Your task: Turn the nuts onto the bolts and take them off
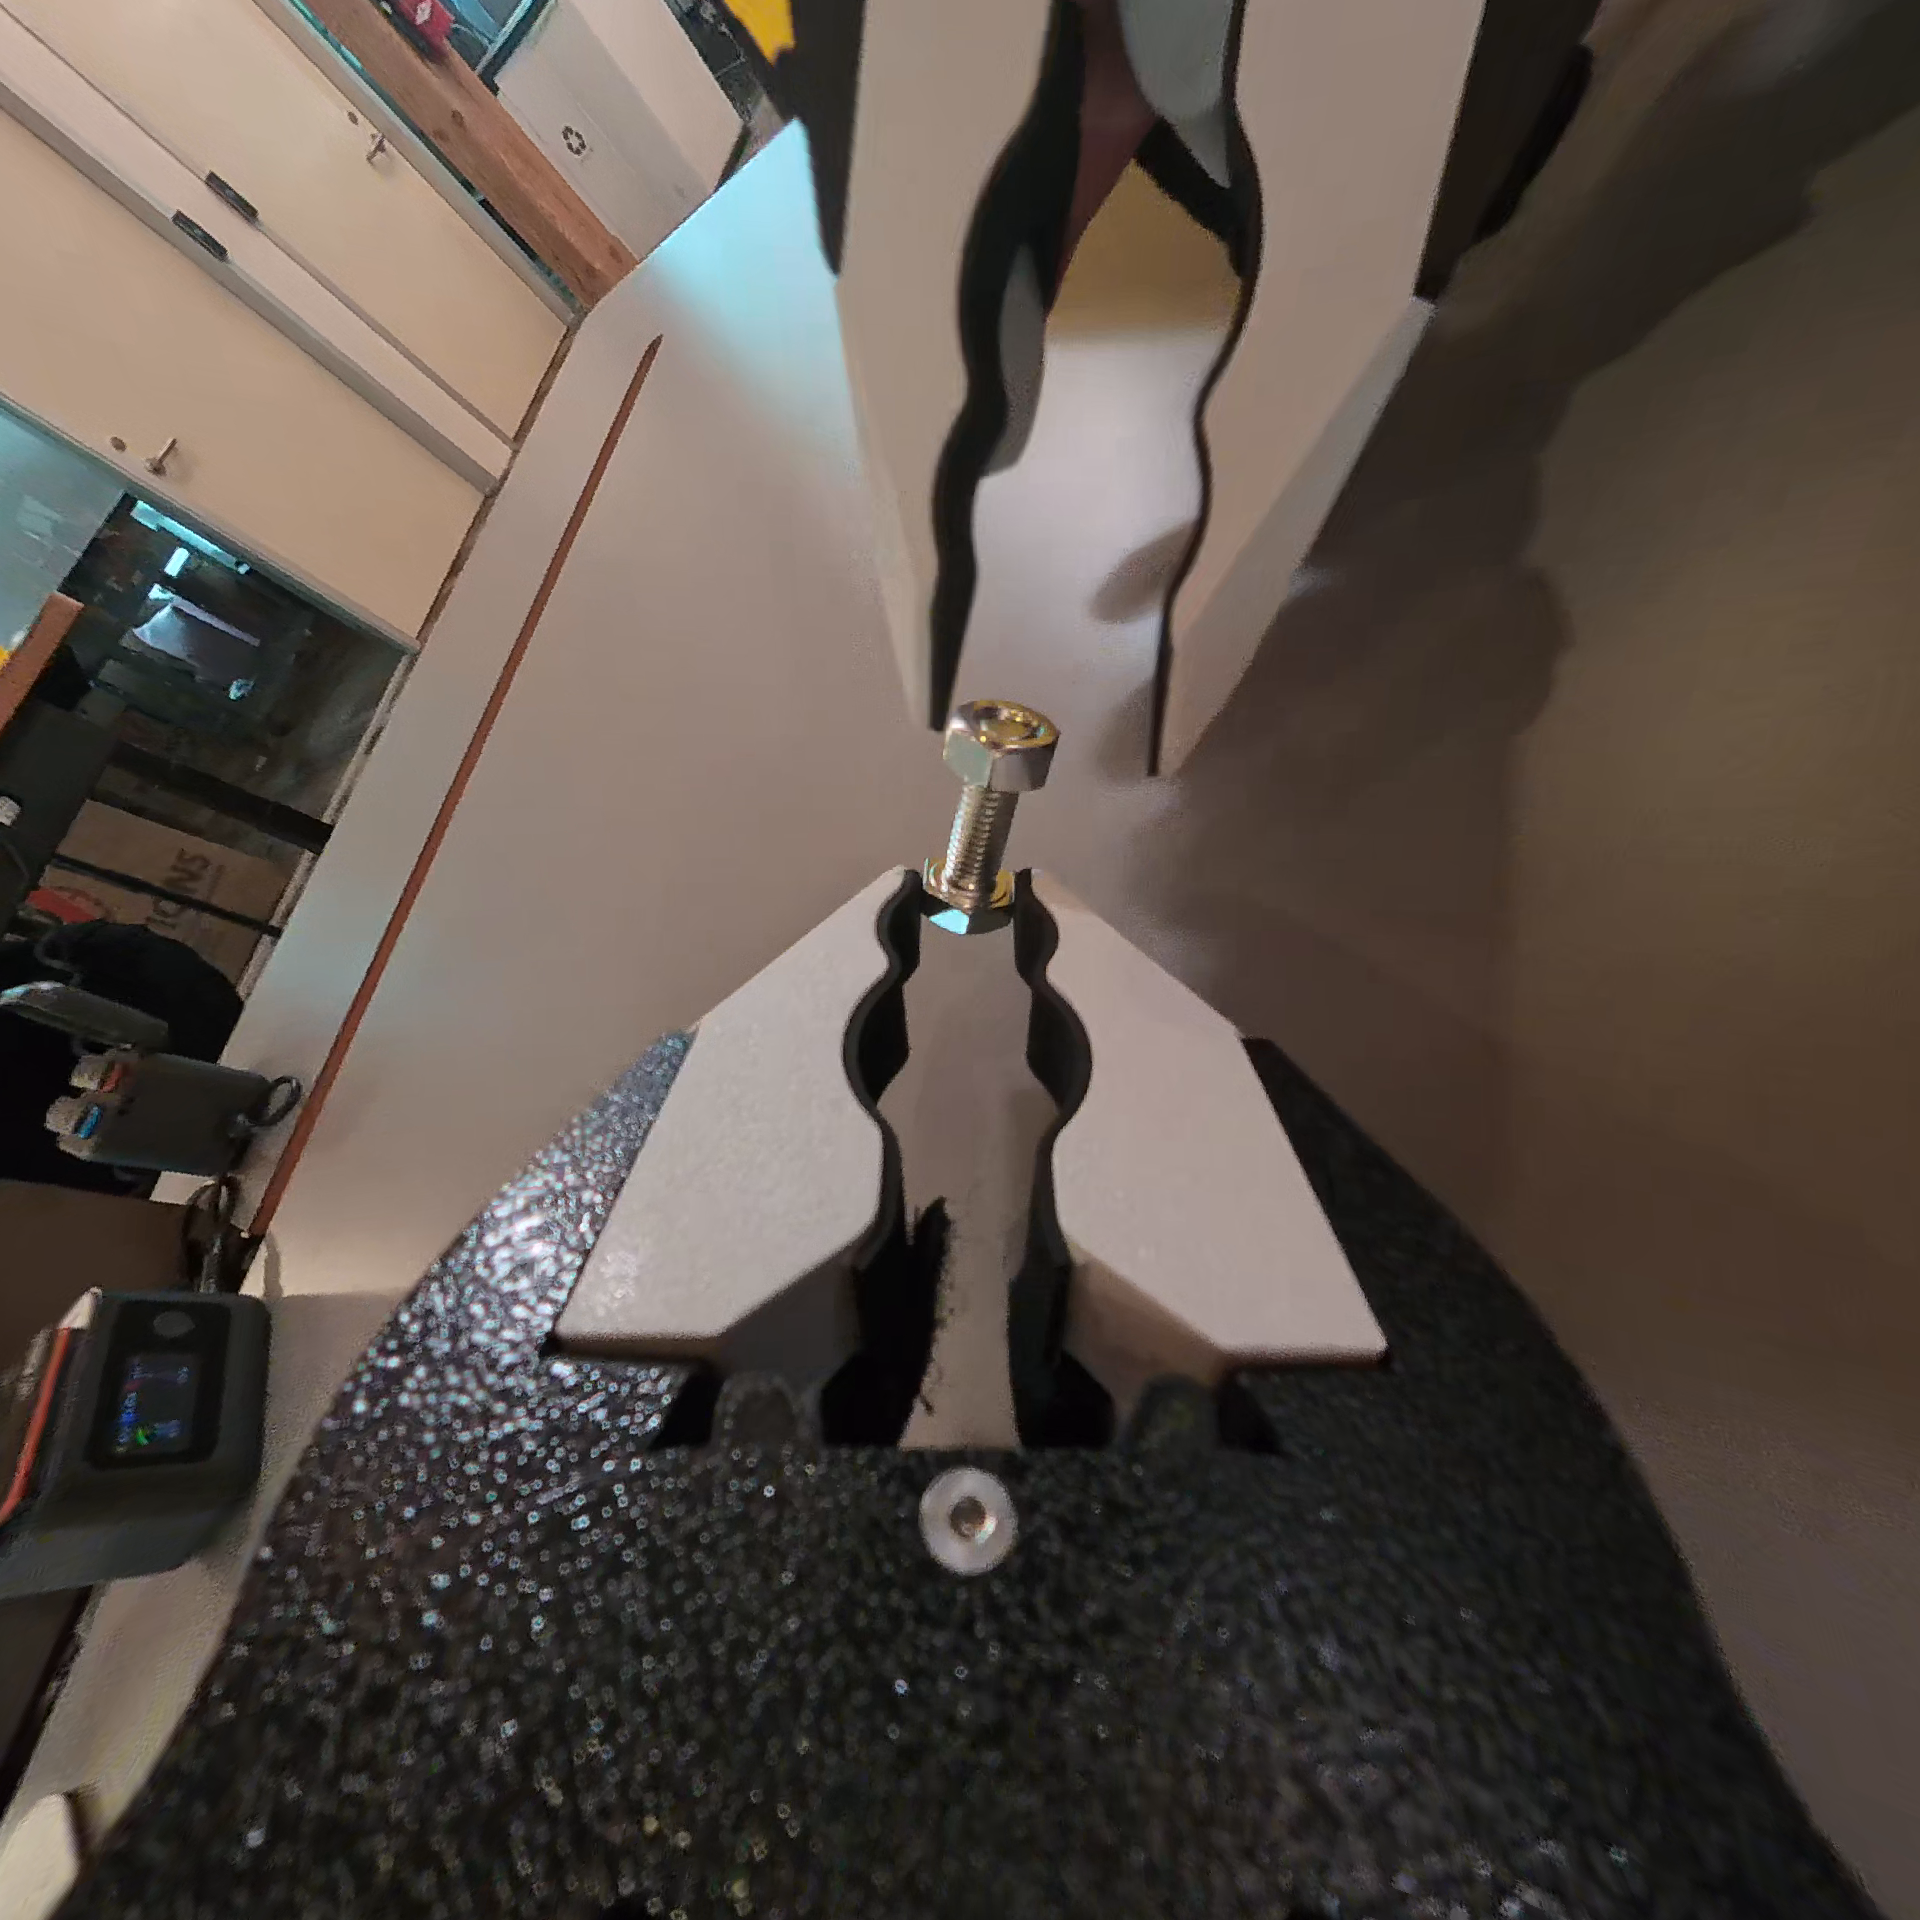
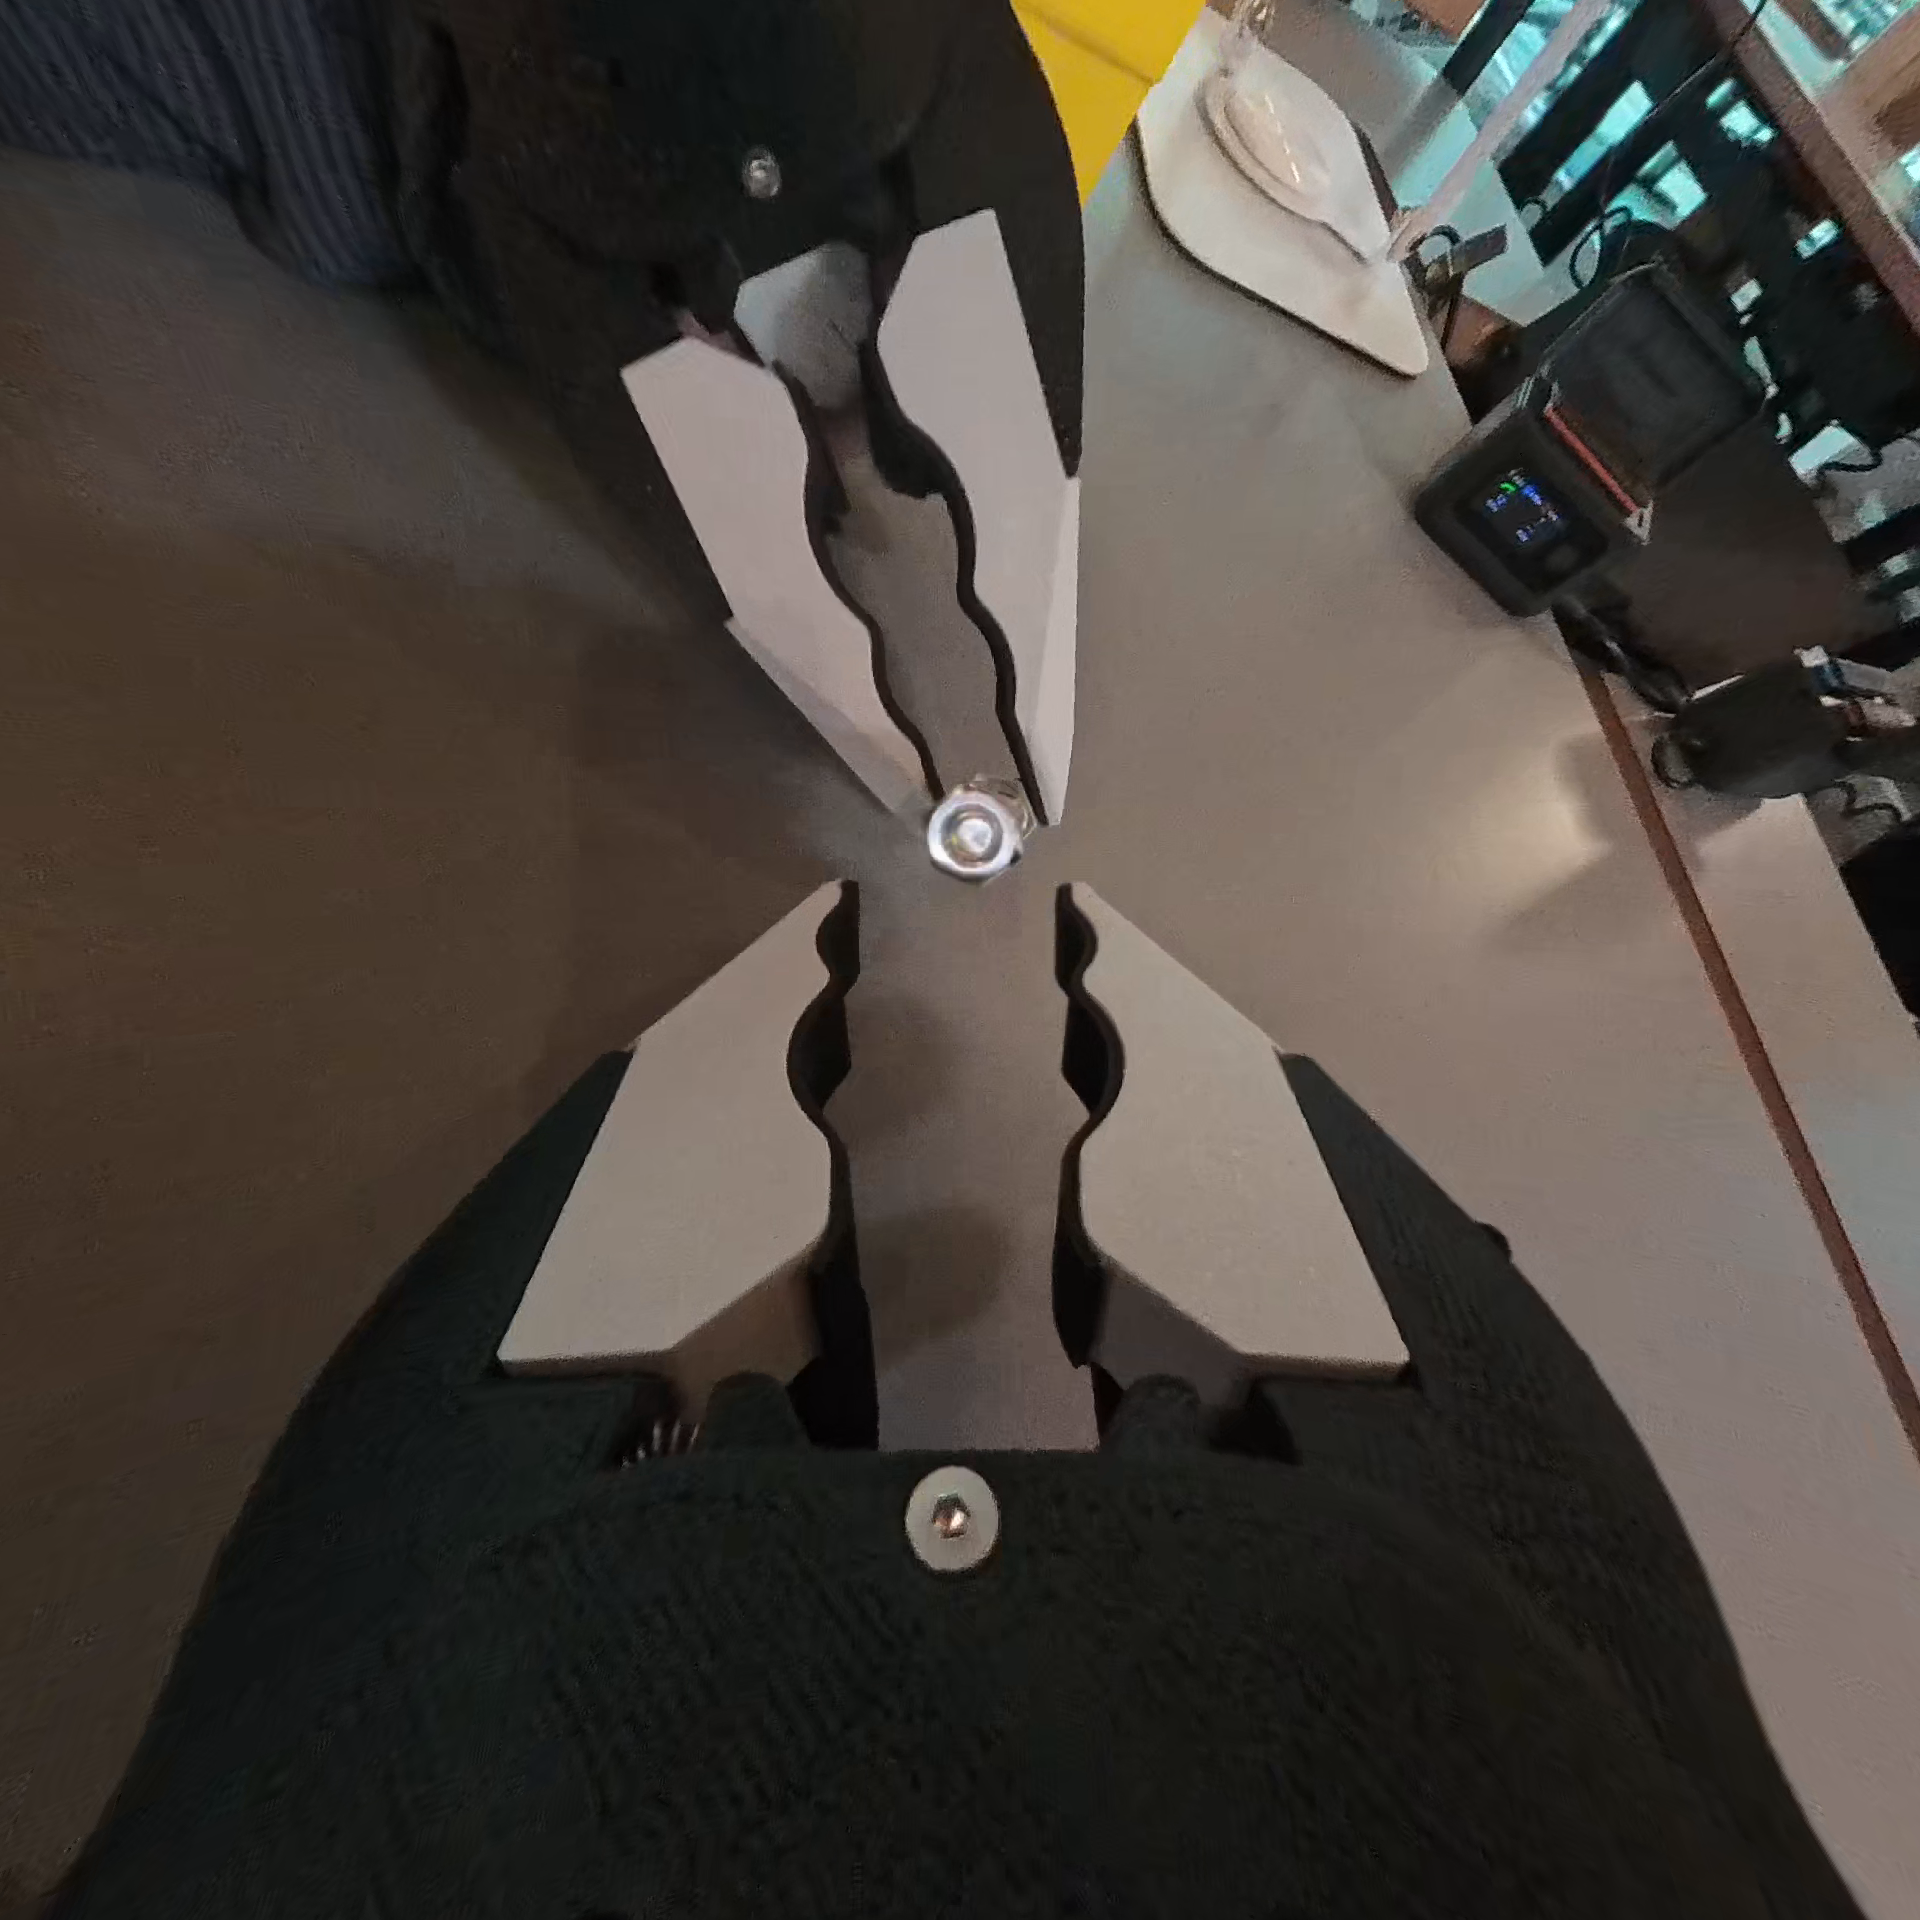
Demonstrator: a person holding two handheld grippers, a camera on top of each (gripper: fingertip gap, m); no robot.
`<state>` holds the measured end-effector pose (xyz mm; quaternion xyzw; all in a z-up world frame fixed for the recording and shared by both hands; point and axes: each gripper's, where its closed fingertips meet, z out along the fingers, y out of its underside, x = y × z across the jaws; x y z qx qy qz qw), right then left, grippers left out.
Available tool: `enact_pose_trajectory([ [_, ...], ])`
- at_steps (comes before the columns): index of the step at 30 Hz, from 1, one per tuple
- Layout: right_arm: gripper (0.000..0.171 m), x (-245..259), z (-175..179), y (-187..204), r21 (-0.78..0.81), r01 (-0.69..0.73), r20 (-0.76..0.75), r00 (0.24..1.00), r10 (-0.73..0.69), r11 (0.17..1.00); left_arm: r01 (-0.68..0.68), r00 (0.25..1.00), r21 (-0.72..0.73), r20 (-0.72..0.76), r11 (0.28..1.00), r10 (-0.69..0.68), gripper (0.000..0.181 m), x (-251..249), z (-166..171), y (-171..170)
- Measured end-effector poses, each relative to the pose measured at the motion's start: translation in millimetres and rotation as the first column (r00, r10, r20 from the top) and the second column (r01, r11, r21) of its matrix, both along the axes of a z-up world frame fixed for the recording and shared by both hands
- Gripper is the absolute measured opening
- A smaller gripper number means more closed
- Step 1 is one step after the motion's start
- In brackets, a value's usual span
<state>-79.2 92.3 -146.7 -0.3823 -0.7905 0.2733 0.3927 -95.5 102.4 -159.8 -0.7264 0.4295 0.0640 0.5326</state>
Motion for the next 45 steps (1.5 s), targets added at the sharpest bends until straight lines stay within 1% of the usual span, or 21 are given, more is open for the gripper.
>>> enact_pose_trajectory([
  [1,0.036,0,-2,-3,-0.012,-0.008,0.015,1.0,0.009,1.0,-0.006,1.0,-0.007,0.014,1.0,0.006,0.016,-1,0,0],
  [3,0.042,-1,-5,-10,-0.014,-0.032,0.023,0.999,0.033,0.999,-0.01,1.0,-0.012,0.019,1.0,0.01,0.016,-1,0,1],
  [5,0.048,-6,-1,-19,-0.007,-0.06,-0.02,0.998,0.06,0.998,-0.006,1.0,-0.006,0.009,1.0,0.006,0.016,-1,0,1],
  [7,0.061,-11,3,-33,-0.023,-0.097,-0.06,0.994,0.095,0.995,-0.006,1.0,-0.003,-0.004,1.0,0.006,0.016,0,0,1],
  [8,0.062,-13,5,-36,-0.015,-0.106,-0.078,0.991,0.104,0.994,-0.018,1.0,-0.007,0.001,1.0,0.018,0.016,-1,0,1],
  [10,0.064,-19,13,-28,0.016,-0.065,-0.143,0.987,0.067,0.998,-0.056,0.997,-0.026,0.051,0.998,0.057,0.016,-4,2,4],
  [11,0.065,-21,20,-22,0.004,-0.037,-0.183,0.982,0.037,0.999,-0.08,0.992,-0.038,0.099,0.996,0.083,0.016,-5,6,5],
  [13,0.064,-23,36,-14,-0.09,-0.003,-0.254,0.967,-0.02,0.996,-0.102,0.955,-0.054,0.274,0.993,0.113,0.015,-2,23,8],
  [15,0.064,-24,53,-14,-0.211,-0.016,-0.312,0.949,-0.052,0.977,-0.111,0.89,-0.08,0.436,0.991,0.134,0.016,-1,37,9],
  [17,0.065,-24,66,-20,-0.295,-0.051,-0.355,0.933,-0.059,0.954,-0.135,0.832,-0.089,0.531,0.987,0.162,0.015,-5,46,11],
  [20,0.081,-25,72,-25,-0.345,-0.074,-0.381,0.922,-0.067,0.936,-0.16,0.741,-0.106,0.644,0.981,0.191,0.015,-12,56,12],
  [22,0.089,-27,73,-28,-0.363,-0.085,-0.388,0.919,-0.068,0.928,-0.16,0.726,-0.098,0.663,0.982,0.184,0.015,-13,59,11],
  [28,0.099,-26,79,-37,-0.418,-0.147,-0.408,0.912,-0.041,0.896,-0.133,0.72,-0.087,0.676,0.987,0.157,0.015,-7,63,10],
  [30,0.1,-25,80,-40,-0.422,-0.163,-0.413,0.91,-0.029,0.892,-0.097,0.746,-0.079,0.654,0.992,0.125,0.015,2,63,8],
  [33,0.102,-23,77,-50,-0.42,-0.203,-0.403,0.915,0.019,0.885,-0.009,0.815,-0.071,0.577,0.997,0.049,0.016,25,57,3],
  [35,0.104,-23,77,-53,-0.401,-0.21,-0.409,0.912,0.031,0.892,-0.013,0.846,-0.078,0.53,0.997,0.053,0.016,30,51,5],
  [36,0.105,-23,79,-50,-0.385,-0.199,-0.419,0.908,0.021,0.901,-0.039,0.843,-0.077,0.533,0.996,0.074,0.016,25,51,7],
  [37,0.105,-23,80,-45,-0.378,-0.186,-0.428,0.904,0.007,0.907,-0.067,0.821,-0.073,0.563,0.995,0.096,0.016,19,54,9],
  [41,0.105,-22,84,-38,-0.405,-0.18,-0.431,0.902,-0.014,0.896,-0.189,0.688,-0.056,0.705,0.98,0.173,0.015,-19,72,10],
  [43,0.109,-23,82,-41,-0.4,-0.182,-0.43,0.903,-0.008,0.898,-0.185,0.664,-0.061,0.728,0.981,0.17,0.015,-23,74,9],
  [45,0.114,-25,81,-43,-0.39,-0.18,-0.434,0.901,-0.008,0.903,-0.168,0.668,-0.063,0.726,0.984,0.161,0.015,-19,72,9],
])
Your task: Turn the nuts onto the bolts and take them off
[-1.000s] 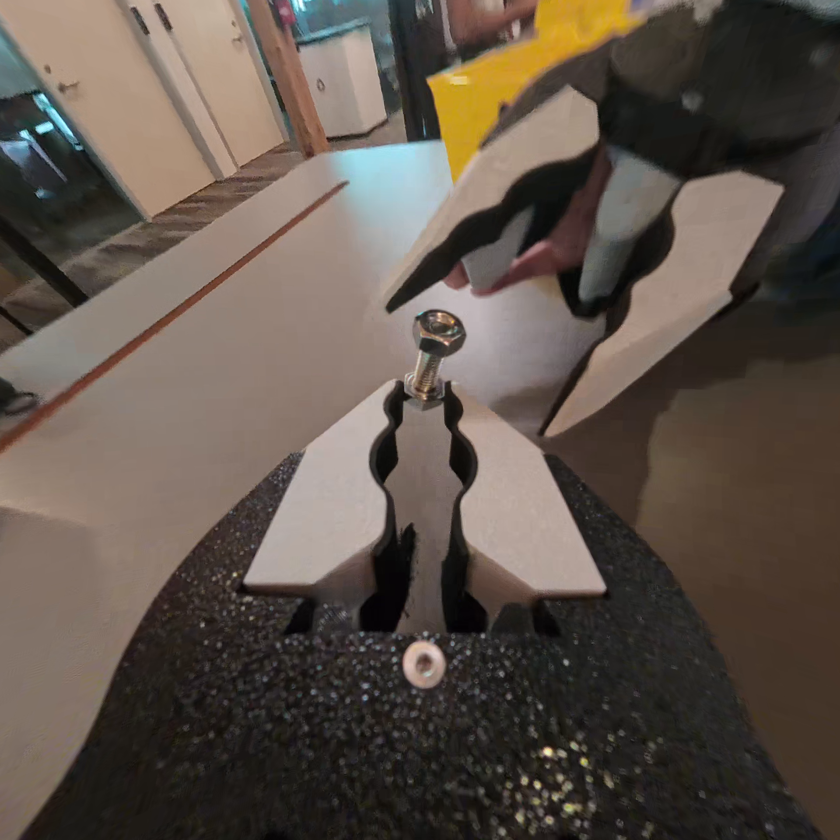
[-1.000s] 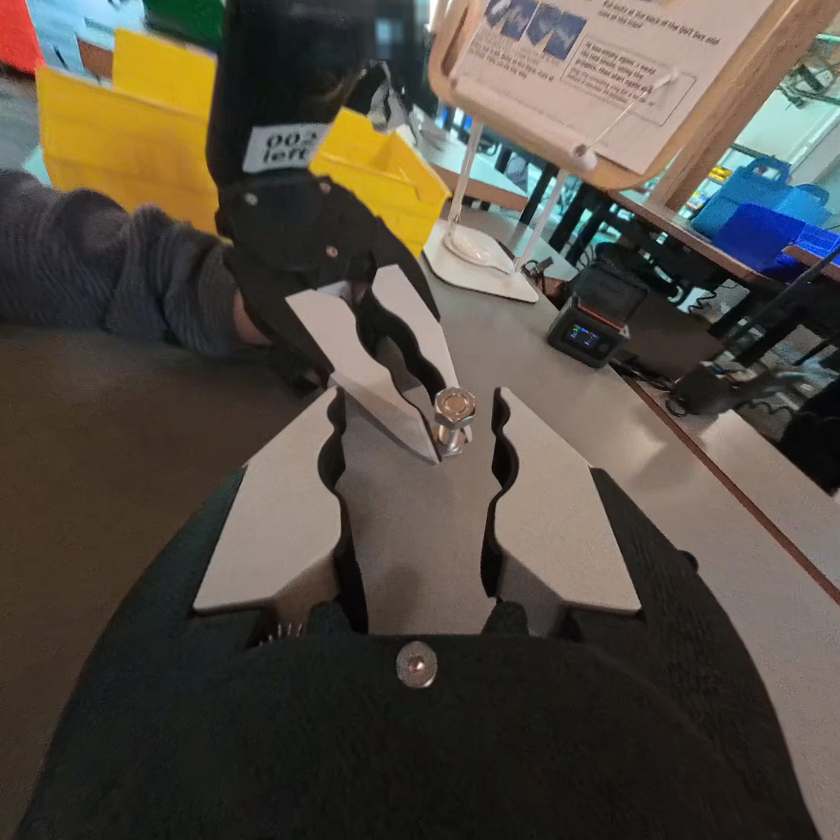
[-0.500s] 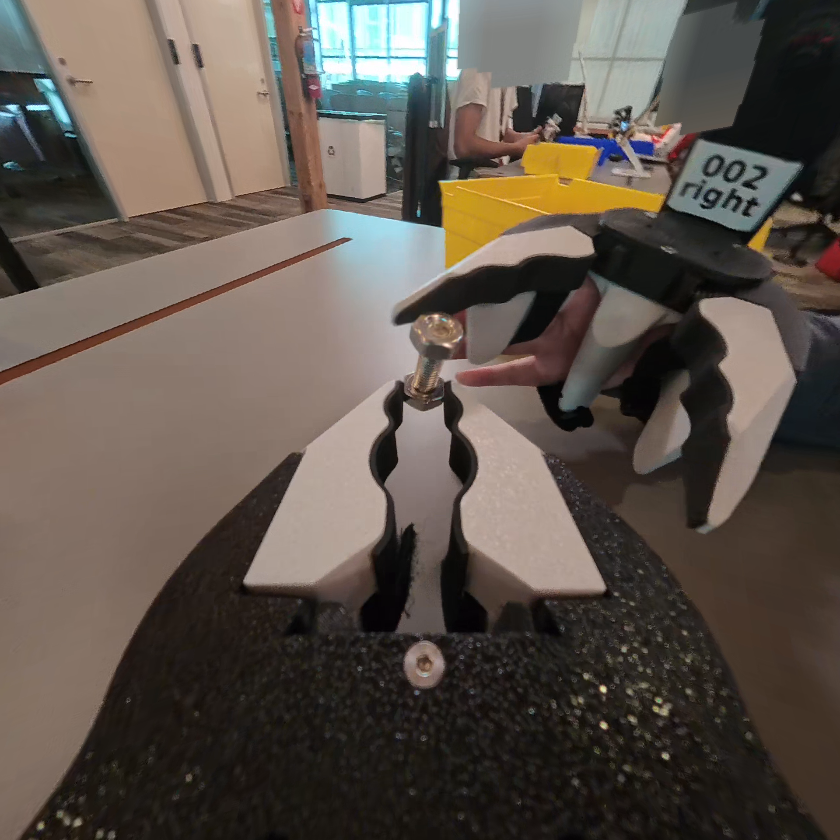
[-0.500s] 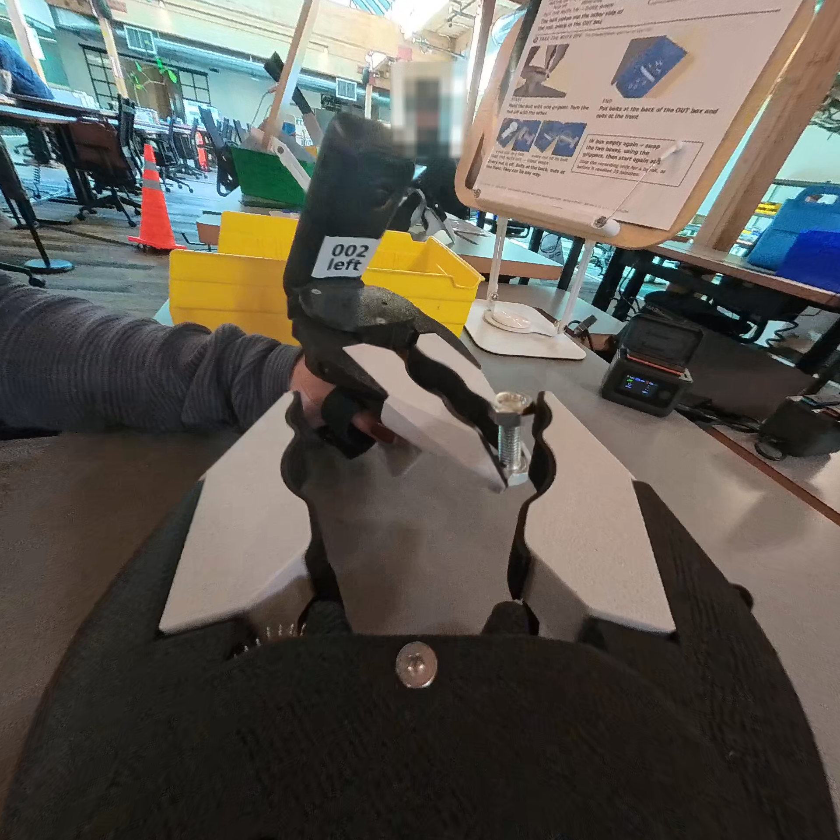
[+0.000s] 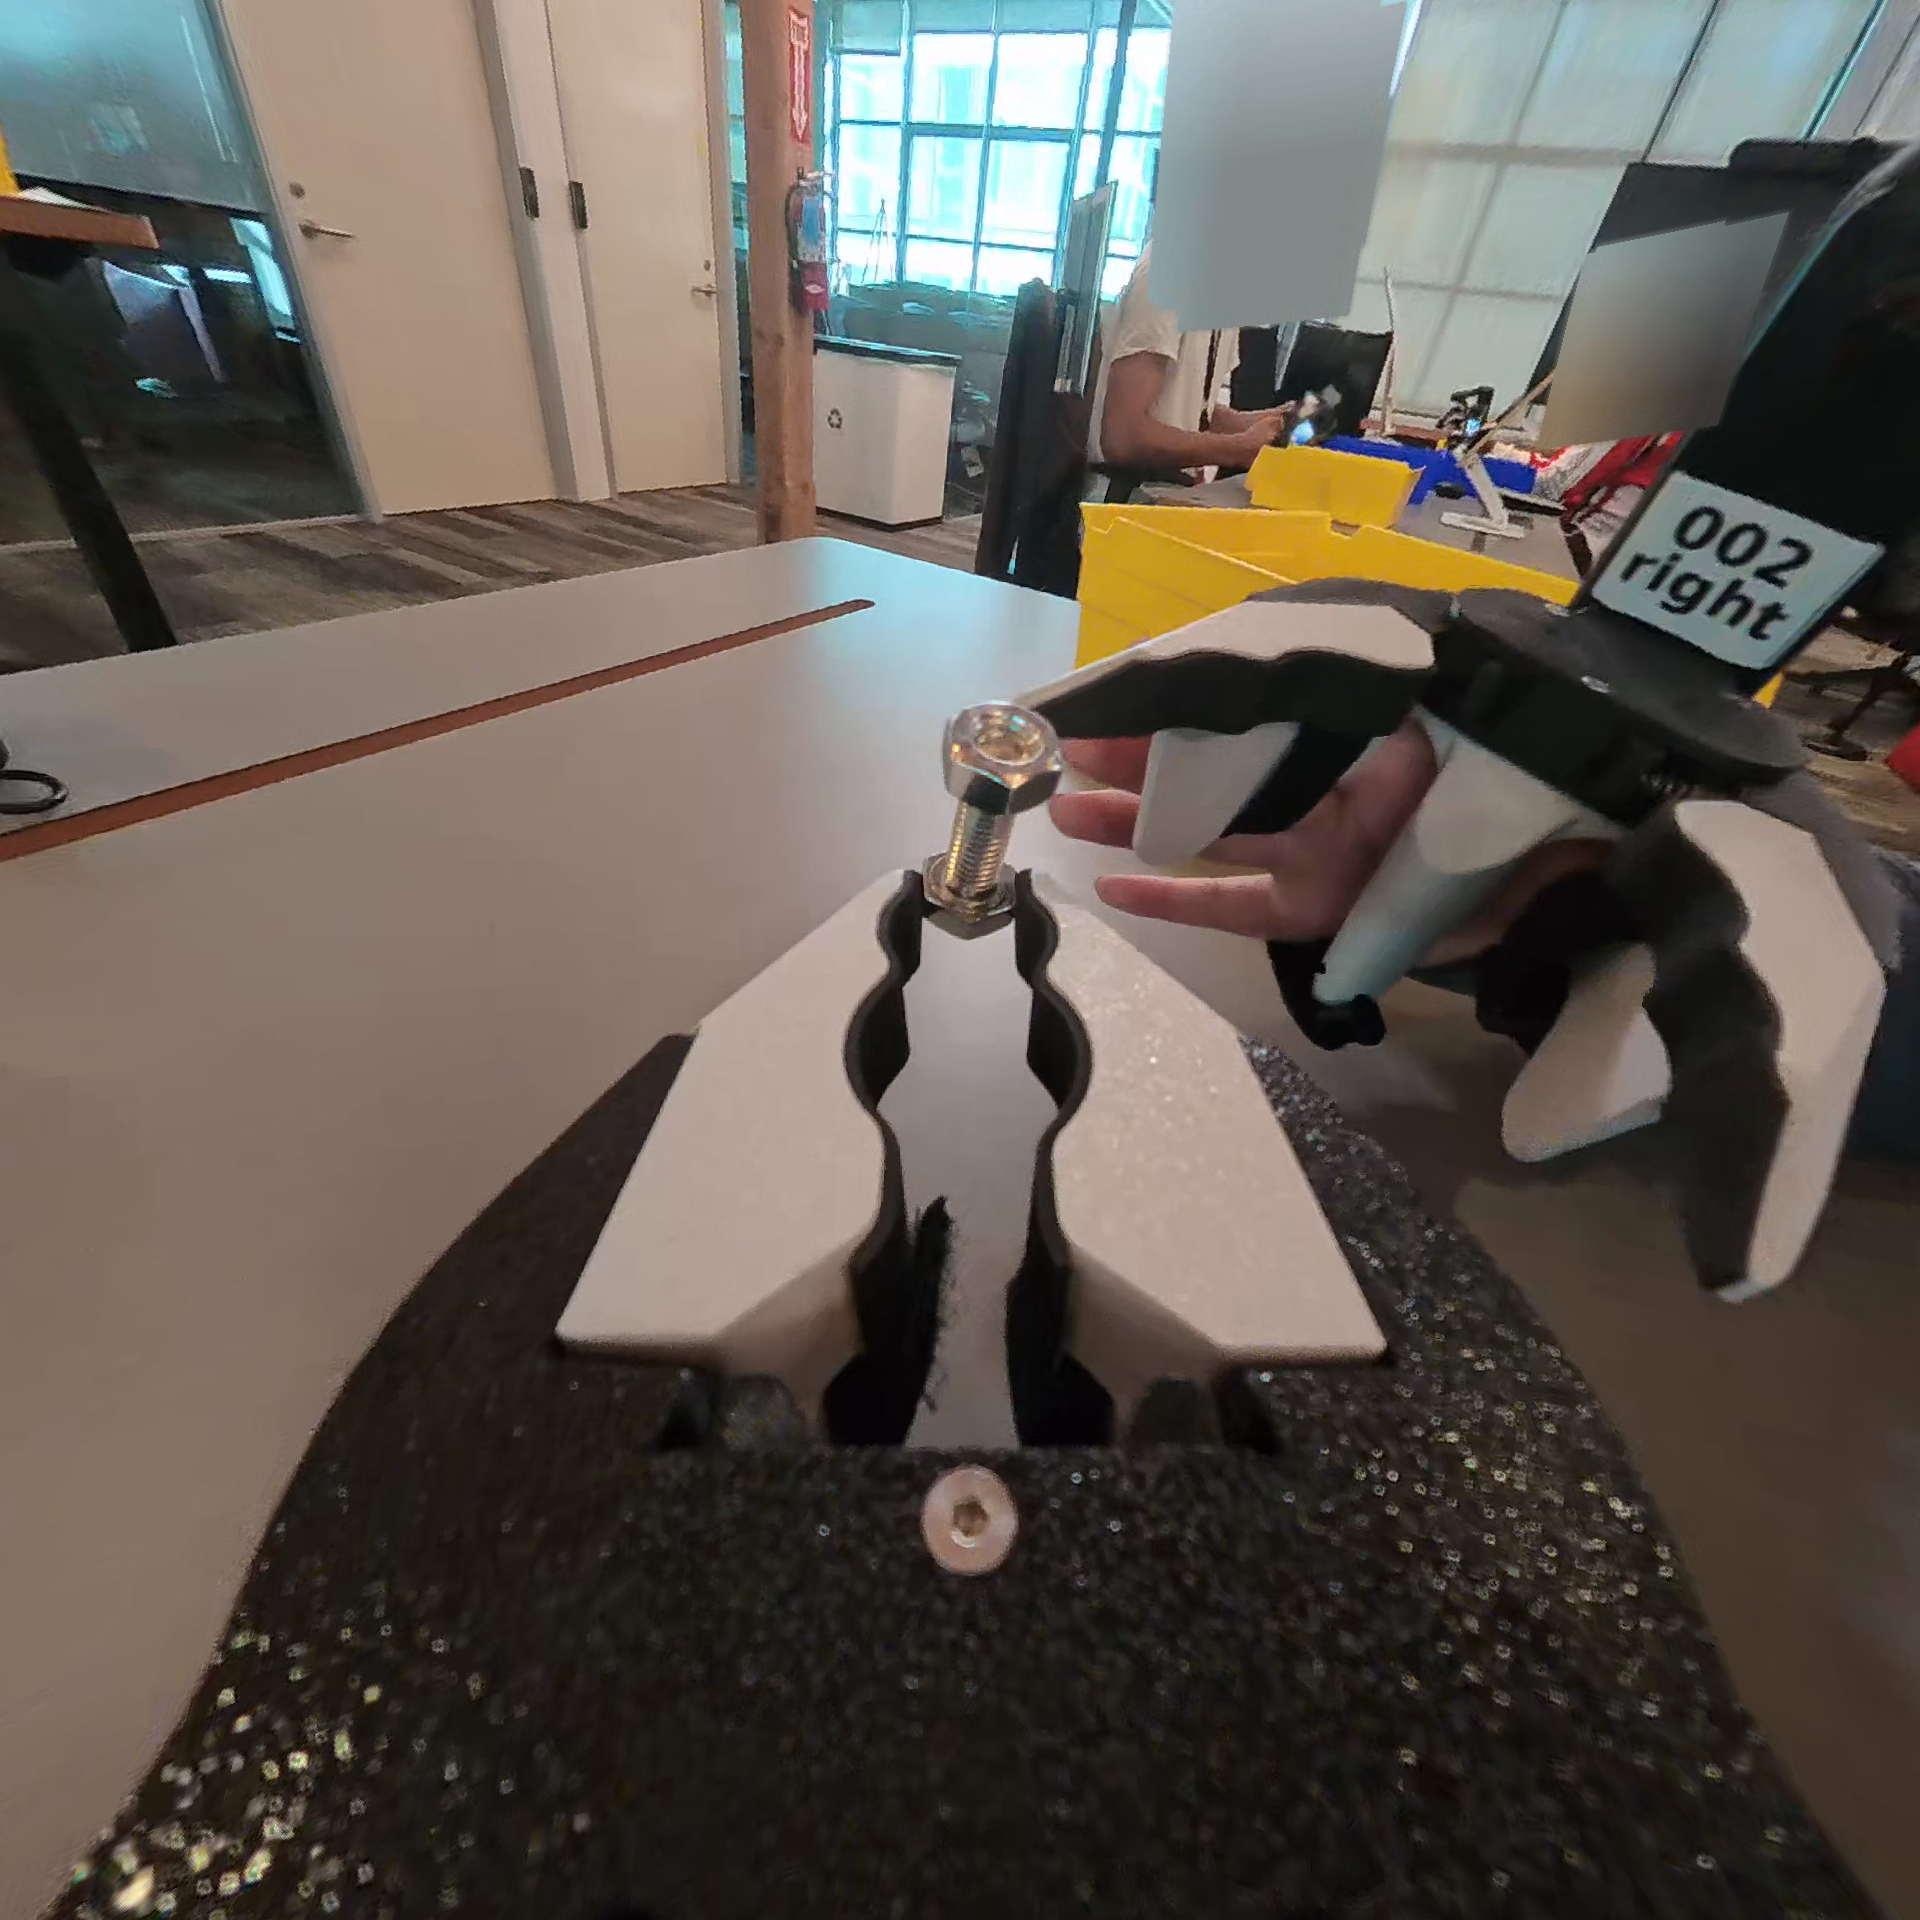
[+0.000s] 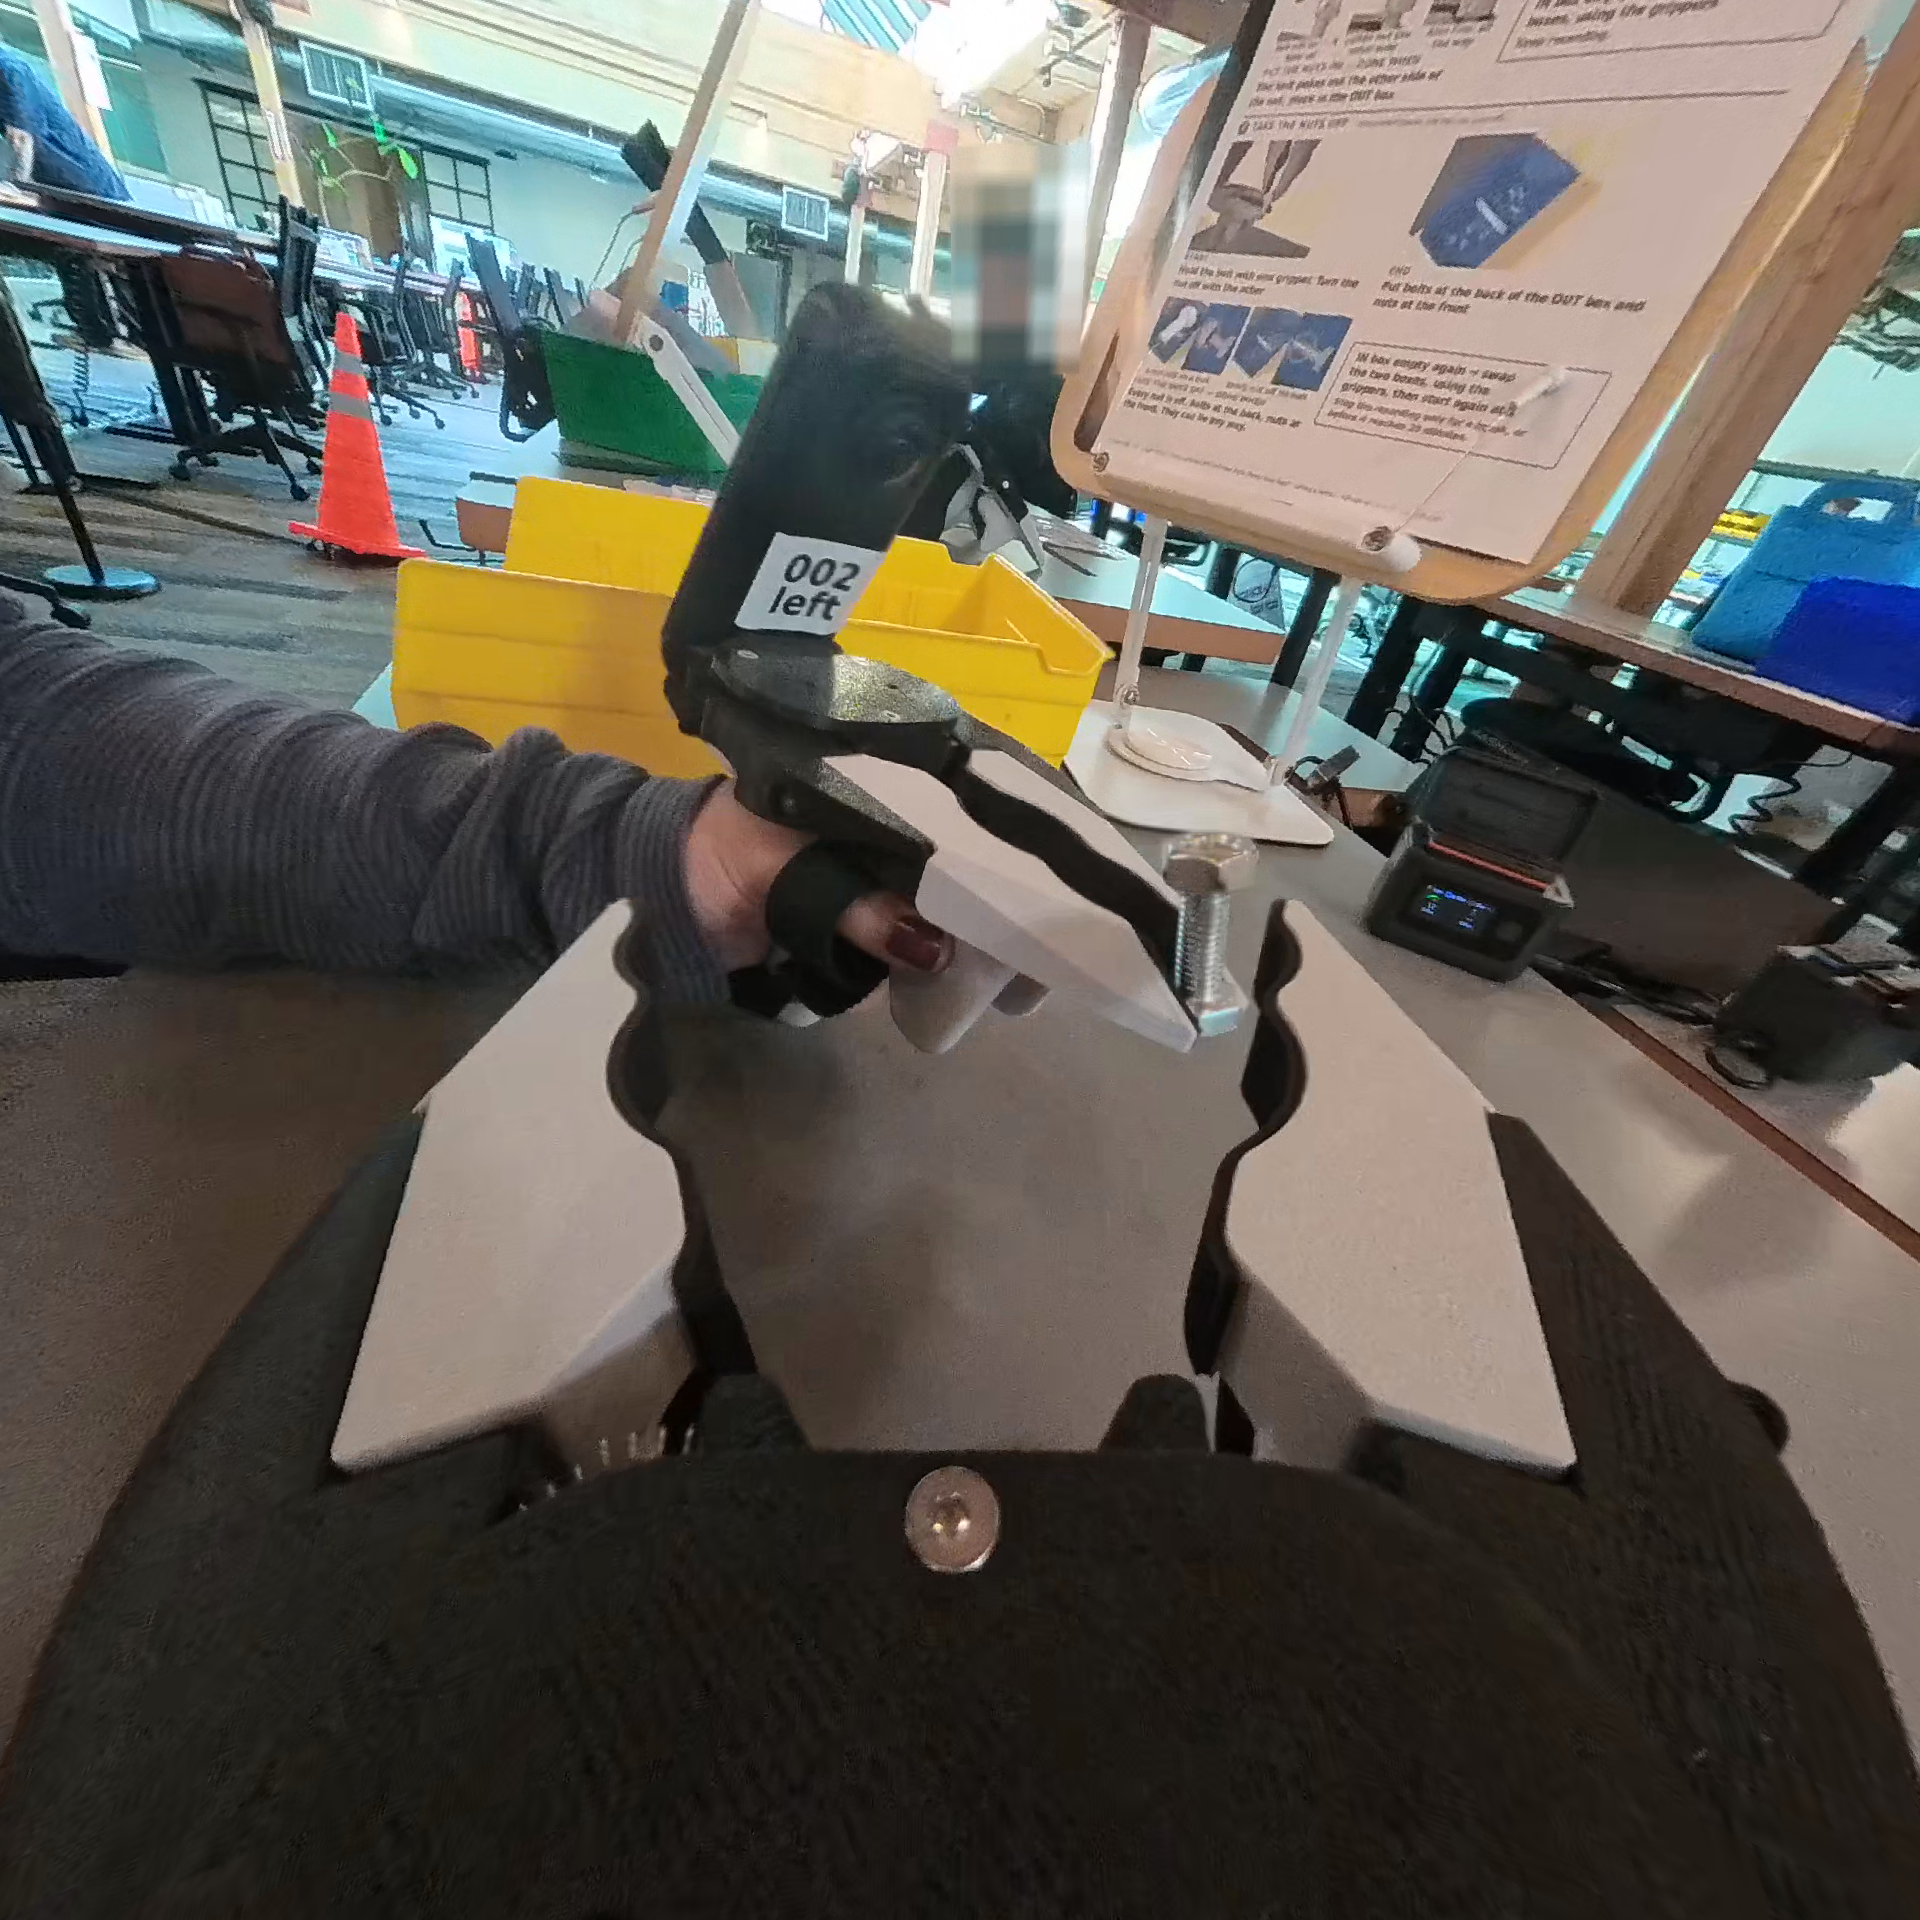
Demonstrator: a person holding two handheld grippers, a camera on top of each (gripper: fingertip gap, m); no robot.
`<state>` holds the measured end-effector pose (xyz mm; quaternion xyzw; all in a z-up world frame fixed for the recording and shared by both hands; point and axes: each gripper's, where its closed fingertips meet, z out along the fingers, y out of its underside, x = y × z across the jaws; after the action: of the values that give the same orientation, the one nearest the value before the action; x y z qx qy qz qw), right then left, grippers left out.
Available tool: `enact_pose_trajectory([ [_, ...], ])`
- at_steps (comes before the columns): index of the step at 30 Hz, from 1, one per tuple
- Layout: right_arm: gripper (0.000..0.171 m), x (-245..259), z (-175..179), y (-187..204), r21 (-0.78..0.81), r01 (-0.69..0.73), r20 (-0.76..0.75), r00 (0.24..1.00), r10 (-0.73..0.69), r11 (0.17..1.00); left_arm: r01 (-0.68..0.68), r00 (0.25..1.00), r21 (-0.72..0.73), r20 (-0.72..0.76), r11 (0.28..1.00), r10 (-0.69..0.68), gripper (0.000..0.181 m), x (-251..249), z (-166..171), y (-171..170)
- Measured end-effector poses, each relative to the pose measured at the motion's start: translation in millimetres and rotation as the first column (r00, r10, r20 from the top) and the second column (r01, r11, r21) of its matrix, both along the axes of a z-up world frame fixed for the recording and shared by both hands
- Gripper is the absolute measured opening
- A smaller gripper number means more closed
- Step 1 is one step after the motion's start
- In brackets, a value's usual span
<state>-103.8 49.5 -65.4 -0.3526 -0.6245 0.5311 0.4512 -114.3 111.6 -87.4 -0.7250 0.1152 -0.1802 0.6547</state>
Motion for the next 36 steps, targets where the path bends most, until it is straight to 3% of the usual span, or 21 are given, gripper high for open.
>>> enact_pose_trajectory([
  [6,0.118,0,-1,-7,-0.014,-0.03,0.001,1.0,0.03,0.999,0.061,0.997,-0.01,-0.055,0.998,-0.062,0.016,19,-3,0],
  [12,0.116,1,-3,-11,0.0,-0.049,0.006,0.999,0.049,0.999,0.129,0.967,-0.033,-0.216,0.991,-0.133,0.016,47,-13,-3],
  [17,0.077,5,18,24,-0.036,0.088,-0.085,0.992,-0.091,0.995,0.087,0.976,-0.02,-0.2,0.996,-0.089,0.016,33,-11,-2],
  [23,0.038,6,14,40,0.037,0.183,-0.088,0.98,-0.179,0.982,0.112,0.972,-0.006,-0.207,0.994,-0.11,0.016,39,-9,-4],
  [29,0.0,20,12,20,0.07,0.005,-0.05,0.999,-0.002,0.998,0.307,0.929,-0.043,-0.206,0.951,-0.309,0.015,56,-11,-23],
  [31,0.0,28,15,13,0.04,-0.079,-0.041,0.996,0.081,0.996,0.391,0.904,-0.051,-0.163,0.919,-0.394,0.015,62,-8,-34],
  [33,0.001,32,21,14,-0.04,-0.114,-0.041,0.993,0.112,0.993,0.376,0.914,-0.031,-0.15,0.926,-0.377,0.015,58,-3,-33],
  [35,0.037,29,23,24,-0.12,-0.075,-0.018,0.997,0.073,0.99,0.276,0.942,-0.017,-0.195,0.961,-0.274,0.015,43,-2,-25],
  [36,0.045,26,19,30,-0.141,-0.046,0.018,0.999,0.048,0.989,0.188,0.95,-0.01,-0.251,0.982,-0.184,0.015,31,-4,-18],
])
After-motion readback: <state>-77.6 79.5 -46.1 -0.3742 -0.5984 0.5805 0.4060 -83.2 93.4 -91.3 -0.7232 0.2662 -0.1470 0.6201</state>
